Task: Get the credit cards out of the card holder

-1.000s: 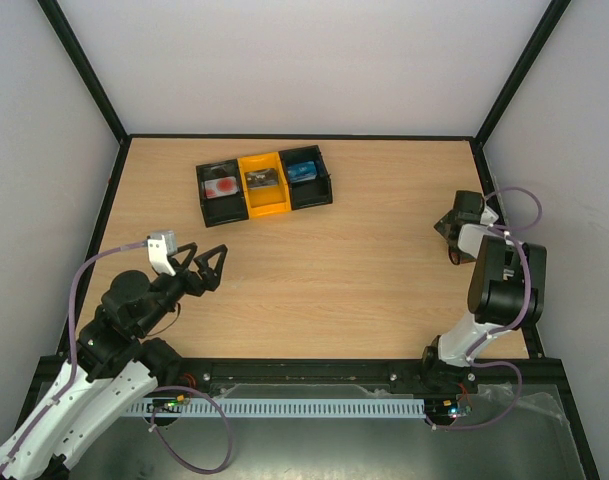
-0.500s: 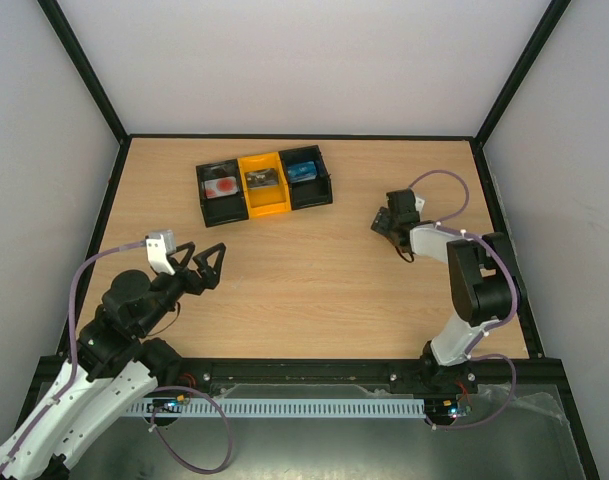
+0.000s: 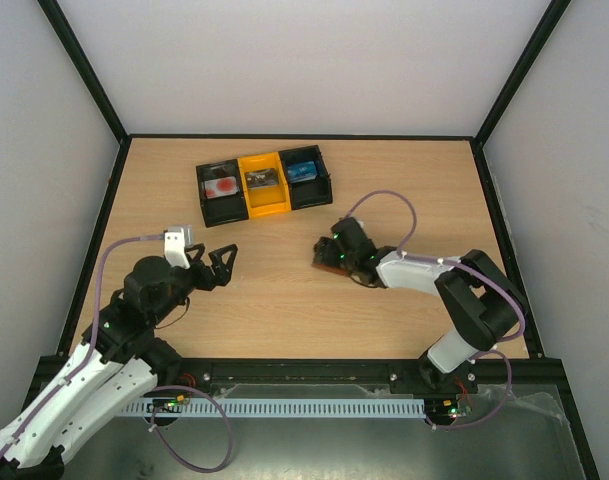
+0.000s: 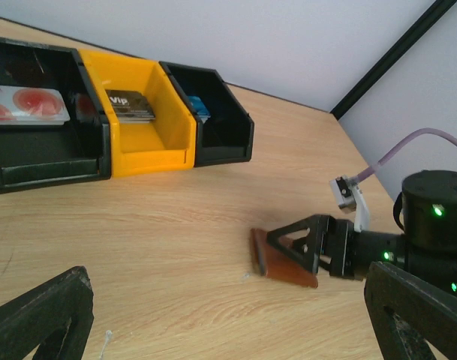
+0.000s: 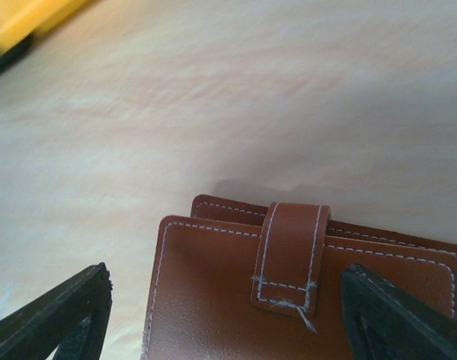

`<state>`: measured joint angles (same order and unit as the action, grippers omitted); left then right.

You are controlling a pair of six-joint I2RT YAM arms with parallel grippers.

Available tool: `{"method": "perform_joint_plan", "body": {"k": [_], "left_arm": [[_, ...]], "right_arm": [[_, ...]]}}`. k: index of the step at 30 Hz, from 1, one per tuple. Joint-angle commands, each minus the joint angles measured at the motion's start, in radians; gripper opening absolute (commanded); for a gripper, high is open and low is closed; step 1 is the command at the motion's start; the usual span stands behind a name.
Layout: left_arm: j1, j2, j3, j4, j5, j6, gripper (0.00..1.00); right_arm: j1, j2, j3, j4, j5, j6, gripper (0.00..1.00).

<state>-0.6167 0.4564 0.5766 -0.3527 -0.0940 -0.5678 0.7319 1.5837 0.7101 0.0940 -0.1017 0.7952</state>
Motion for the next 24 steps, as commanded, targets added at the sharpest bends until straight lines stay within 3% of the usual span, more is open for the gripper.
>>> {"method": "perform_joint_plan", "body": {"k": [1, 4, 11, 16, 24], "left_arm": [[0.004, 0.056, 0.029, -0.022, 0.021, -0.005, 0.99], [0.003, 0.094, 0.037, -0.031, 0.045, -0.014, 0.99], [0.001, 0.200, -0.007, 0.022, 0.129, -0.082, 0.95], [-0.016, 0.315, -0.103, 0.167, 0.289, -0.187, 0.87], [-0.176, 0.519, -0.188, 0.387, 0.343, -0.280, 0.77]], "right_arm": [[0.161, 0.020, -0.026, -0.113, -0.120, 0.181, 0.80], [0.226, -0.029, 0.014, -0.156, -0.090, 0.177, 0.79], [0.212, -0.143, -0.003, -0.232, 0.000, 0.057, 0.76], [0.162, -0.161, -0.064, -0.172, -0.067, 0.031, 0.73], [0.080, -0.110, -0.106, -0.078, -0.189, -0.024, 0.71]]}}
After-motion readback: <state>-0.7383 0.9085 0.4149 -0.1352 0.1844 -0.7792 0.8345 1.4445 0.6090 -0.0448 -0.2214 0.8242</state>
